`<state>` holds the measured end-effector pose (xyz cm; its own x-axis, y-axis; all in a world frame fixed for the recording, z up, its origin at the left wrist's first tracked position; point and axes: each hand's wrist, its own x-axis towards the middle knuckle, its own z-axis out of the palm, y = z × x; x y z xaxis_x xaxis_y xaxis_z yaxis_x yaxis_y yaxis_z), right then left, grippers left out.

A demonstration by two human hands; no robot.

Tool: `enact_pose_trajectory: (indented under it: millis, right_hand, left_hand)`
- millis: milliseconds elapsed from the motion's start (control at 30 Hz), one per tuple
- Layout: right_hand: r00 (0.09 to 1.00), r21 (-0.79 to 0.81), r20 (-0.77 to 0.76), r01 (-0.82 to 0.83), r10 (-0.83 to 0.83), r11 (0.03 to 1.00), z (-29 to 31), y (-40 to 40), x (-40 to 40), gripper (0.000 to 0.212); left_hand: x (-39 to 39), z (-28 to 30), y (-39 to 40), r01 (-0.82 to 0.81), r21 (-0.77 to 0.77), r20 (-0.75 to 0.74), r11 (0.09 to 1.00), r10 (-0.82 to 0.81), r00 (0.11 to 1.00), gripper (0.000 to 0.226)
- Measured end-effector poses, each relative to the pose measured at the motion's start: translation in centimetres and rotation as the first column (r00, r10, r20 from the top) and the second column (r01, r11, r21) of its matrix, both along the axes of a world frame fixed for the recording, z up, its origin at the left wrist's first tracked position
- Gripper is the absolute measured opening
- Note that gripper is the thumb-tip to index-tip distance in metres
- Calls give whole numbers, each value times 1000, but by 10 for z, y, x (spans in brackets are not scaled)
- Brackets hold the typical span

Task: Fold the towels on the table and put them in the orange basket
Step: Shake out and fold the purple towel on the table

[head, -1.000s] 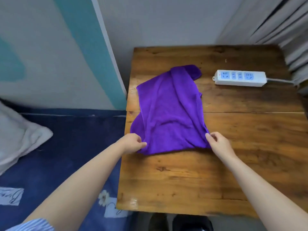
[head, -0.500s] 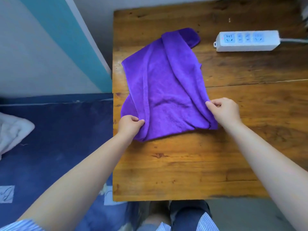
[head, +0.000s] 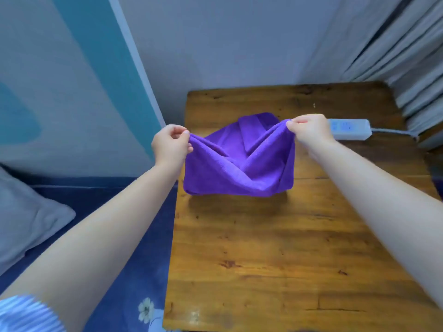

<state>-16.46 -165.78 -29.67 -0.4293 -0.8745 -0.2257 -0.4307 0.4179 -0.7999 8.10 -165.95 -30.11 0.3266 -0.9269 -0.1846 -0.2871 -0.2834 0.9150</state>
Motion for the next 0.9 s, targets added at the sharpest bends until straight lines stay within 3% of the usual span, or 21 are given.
enact_pose_trajectory:
  millis: [100,267,367,433,533,633,700,767,800,900]
  right_hand:
    - [1000,-158,-9,11,-12,987,51,-41,1,24]
    - [974,-443,226,108,-6,890,145,-83,1,19]
    - [962,-500,275,138,5,855,169,-83,-8,17]
    - [939,-511,344,171,19,843,177,-76,-13,20]
    - [896,-454,442,184,41,872,173,-62,-18,32]
    - [924,-259,372,13,87,966,144,-34,-21,34]
    - [946,-76,298,-113,131,991,112,-13,-24,33]
    - [970,115,145,-211,194,971,81,11,-26,29]
    - [963,236,42,-267,264,935,62,26,-25,24]
    - [800,584,-196,-370,567,723,16,64,-21,23]
  left_hand:
    - [-14,47,-33,-69,-173,-64,982,59,996,21]
    - [-17,131,-70,-149,-485,-68,862,133,989,15]
    - [-2,149,-74,-221,-557,-100,800,200,975,35]
    - [6,148,-68,-283,-535,-154,796,238,959,36]
    - [17,134,-53,-275,-431,-139,860,238,961,35]
    - [24,102,-32,-23,-236,90,971,46,995,33]
    - [26,80,-15,184,4,270,983,-178,946,34]
    - [28,61,3,336,285,347,898,-423,837,32]
    - [28,48,15,391,432,330,813,-546,770,30]
    - [25,17,39,447,749,223,489,-822,525,23]
